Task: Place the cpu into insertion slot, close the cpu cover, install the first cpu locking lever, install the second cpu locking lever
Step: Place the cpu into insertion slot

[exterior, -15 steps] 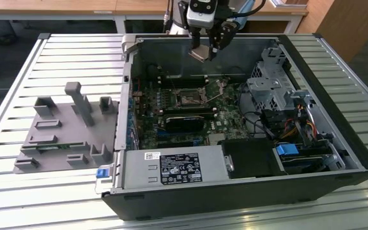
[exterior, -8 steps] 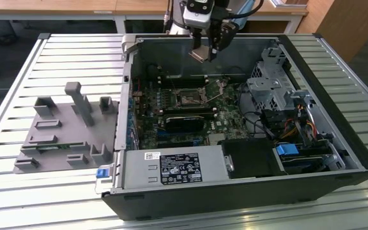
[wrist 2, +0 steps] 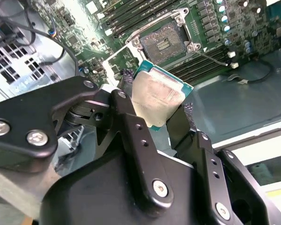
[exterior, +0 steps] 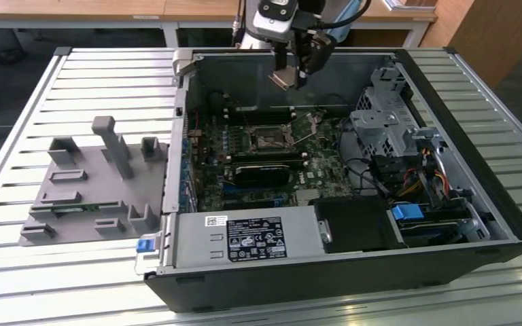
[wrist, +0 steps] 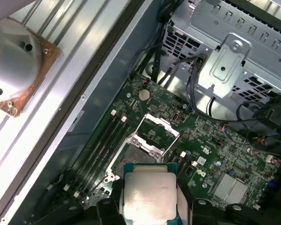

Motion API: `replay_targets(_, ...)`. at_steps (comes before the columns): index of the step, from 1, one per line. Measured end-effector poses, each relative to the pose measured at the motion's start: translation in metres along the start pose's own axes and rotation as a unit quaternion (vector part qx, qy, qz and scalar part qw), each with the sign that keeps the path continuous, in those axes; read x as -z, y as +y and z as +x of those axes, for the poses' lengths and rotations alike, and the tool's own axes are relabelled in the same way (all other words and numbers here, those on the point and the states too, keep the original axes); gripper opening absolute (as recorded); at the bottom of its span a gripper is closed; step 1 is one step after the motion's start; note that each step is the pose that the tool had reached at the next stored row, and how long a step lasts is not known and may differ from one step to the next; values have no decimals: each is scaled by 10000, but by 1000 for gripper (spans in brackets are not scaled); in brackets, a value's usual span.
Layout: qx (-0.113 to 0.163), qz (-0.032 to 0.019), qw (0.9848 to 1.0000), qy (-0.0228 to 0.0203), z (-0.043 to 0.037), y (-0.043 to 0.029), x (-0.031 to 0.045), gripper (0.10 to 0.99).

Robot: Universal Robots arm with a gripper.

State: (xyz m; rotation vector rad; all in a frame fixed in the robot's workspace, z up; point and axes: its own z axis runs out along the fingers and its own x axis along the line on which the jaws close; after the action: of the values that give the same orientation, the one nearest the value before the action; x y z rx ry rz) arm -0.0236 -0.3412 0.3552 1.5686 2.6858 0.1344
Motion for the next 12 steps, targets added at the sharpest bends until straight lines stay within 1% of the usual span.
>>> replay_targets(3, -256, -5, 9997, -22, 0, -1, -16, 537)
replay_targets(6, -529, -10, 9986, -47, -1, -3, -32, 537)
replay_targets(9, -800, -15, 9968, -71, -1, -5, -52, 537)
replay_targets(12, -1067, -21, 9942, -94, -2, -7, -75, 537)
